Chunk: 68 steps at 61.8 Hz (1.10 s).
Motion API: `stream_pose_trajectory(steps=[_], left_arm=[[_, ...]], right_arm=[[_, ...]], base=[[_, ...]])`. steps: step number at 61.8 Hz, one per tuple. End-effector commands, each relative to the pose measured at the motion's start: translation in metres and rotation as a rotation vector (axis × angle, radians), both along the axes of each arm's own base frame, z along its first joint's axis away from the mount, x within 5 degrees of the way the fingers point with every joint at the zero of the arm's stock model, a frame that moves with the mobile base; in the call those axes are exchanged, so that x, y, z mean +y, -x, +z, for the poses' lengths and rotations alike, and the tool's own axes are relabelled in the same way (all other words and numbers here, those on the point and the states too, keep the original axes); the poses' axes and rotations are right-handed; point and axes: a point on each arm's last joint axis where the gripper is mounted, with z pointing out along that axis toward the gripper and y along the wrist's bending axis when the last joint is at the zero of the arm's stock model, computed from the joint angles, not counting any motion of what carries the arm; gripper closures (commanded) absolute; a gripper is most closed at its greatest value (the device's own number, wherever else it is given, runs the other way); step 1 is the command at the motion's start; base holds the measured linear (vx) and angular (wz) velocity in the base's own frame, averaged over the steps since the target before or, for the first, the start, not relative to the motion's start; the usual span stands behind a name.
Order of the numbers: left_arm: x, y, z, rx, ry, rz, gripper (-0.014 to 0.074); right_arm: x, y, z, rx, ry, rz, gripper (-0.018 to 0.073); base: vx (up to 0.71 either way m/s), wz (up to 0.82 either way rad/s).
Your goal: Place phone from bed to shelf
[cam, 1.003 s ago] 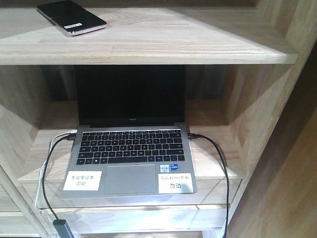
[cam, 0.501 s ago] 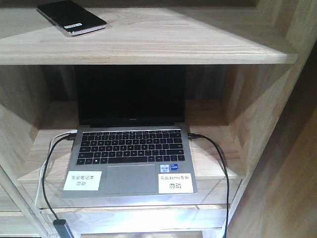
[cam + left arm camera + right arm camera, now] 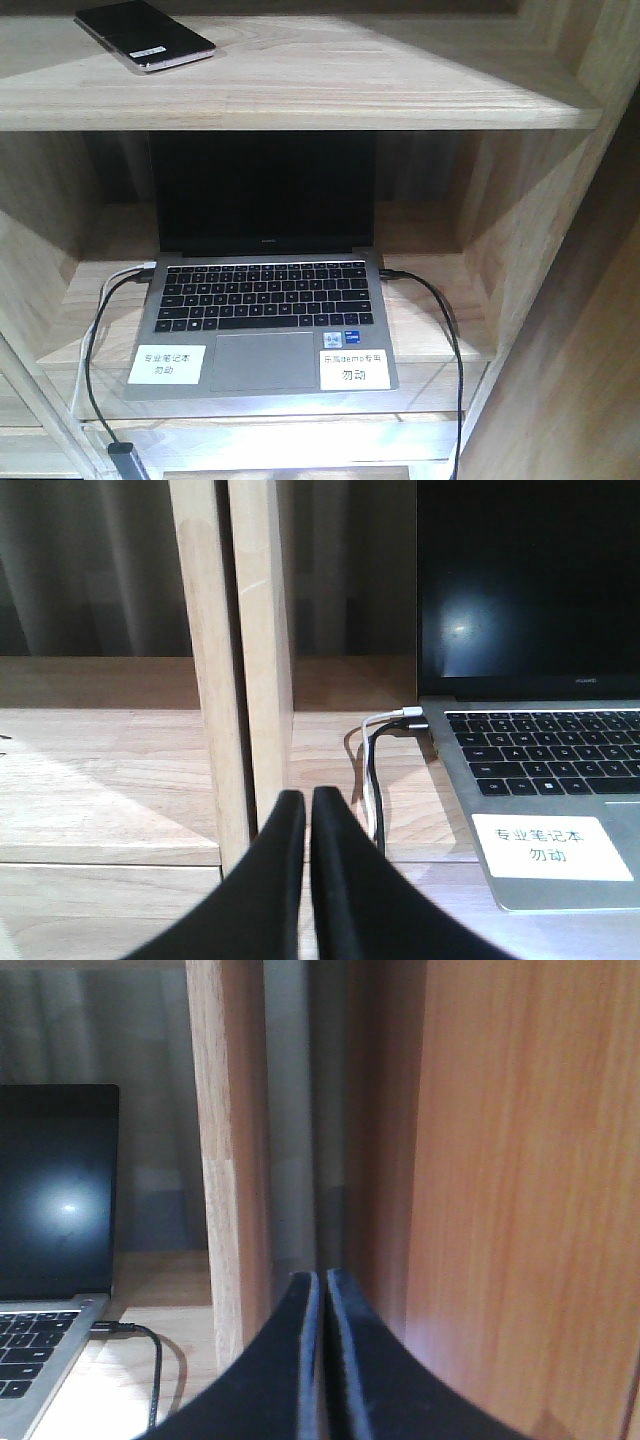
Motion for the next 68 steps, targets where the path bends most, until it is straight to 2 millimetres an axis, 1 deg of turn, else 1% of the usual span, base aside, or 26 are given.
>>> stream_pose_trajectory(steps=[1, 68], left_arm=[[0.0005, -0.0007, 0.0056, -0.073, 0.008, 0.006, 0.0596], [0.0005, -0.0007, 0.0056, -0.073, 0.008, 0.006, 0.0596]], right_arm=[[-0.0007, 0.0007, 0.0047, -0.08, 0.022, -0.01, 0.0564], [-0.0007, 0.0006, 0.0045, -0.078, 0.019, -0.01, 0.0564]], base=[[0.0, 0.0], [0.0, 0.0]])
